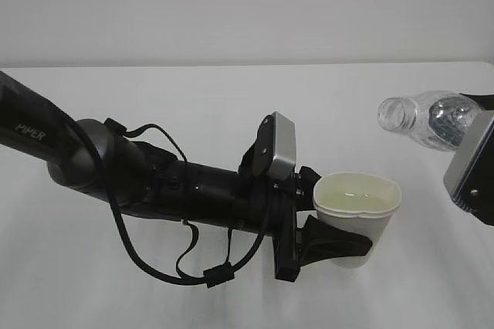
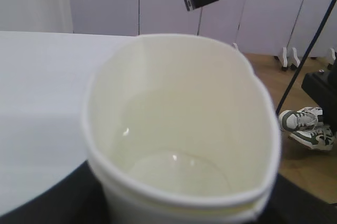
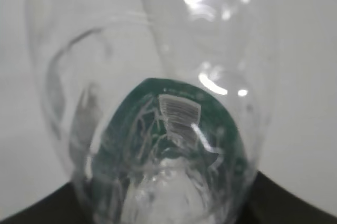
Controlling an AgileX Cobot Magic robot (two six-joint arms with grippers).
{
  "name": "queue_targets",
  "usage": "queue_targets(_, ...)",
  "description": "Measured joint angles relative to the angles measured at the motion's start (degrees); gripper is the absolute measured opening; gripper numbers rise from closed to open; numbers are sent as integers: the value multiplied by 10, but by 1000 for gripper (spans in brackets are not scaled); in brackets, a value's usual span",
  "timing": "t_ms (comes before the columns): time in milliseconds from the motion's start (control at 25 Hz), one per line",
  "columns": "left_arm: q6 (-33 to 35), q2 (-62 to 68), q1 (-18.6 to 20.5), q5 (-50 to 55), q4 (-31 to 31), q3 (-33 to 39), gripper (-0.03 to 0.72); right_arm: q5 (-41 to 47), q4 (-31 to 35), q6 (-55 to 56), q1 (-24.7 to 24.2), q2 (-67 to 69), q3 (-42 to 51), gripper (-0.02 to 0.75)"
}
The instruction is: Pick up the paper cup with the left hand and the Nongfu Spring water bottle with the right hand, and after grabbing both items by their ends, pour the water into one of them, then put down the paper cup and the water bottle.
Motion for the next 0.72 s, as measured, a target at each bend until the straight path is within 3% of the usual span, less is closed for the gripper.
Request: queue_targets(720,0,0,0,35,0,0,424,-29,1,324,0,0,0,340)
